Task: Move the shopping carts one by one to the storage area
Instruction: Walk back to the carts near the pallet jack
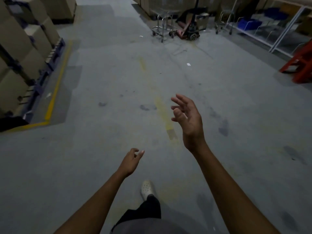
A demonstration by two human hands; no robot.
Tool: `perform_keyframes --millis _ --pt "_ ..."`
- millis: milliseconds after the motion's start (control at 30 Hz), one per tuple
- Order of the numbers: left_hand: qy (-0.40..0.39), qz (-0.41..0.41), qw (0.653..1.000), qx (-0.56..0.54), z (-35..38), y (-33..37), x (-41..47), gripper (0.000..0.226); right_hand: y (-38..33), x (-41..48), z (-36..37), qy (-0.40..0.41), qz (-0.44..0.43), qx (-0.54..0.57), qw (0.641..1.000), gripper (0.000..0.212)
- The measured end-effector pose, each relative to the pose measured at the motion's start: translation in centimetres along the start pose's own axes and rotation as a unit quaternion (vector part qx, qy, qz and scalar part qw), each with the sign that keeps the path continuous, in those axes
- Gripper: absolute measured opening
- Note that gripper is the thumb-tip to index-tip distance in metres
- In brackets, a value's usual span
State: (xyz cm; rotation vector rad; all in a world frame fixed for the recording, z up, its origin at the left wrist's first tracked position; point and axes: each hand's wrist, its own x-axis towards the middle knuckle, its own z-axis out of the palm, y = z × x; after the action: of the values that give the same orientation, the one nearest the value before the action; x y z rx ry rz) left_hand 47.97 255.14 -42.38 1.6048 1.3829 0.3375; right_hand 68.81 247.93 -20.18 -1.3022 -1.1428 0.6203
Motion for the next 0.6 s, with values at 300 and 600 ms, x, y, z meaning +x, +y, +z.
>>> perform_keyframes --millis 300,600 --pt "0.055 0.094 0.993 -0.037 -10.0 15.8 23.7 0.058 10.7 25.2 2.6 0.036 0.106 -0.038 0.993 0.056" --pt "0.137 0.364 0.915 -0.107 -19.0 36.1 40.5 0.049 27.8 44.2 3.4 0.041 0.237 -0.085 0.967 0.056"
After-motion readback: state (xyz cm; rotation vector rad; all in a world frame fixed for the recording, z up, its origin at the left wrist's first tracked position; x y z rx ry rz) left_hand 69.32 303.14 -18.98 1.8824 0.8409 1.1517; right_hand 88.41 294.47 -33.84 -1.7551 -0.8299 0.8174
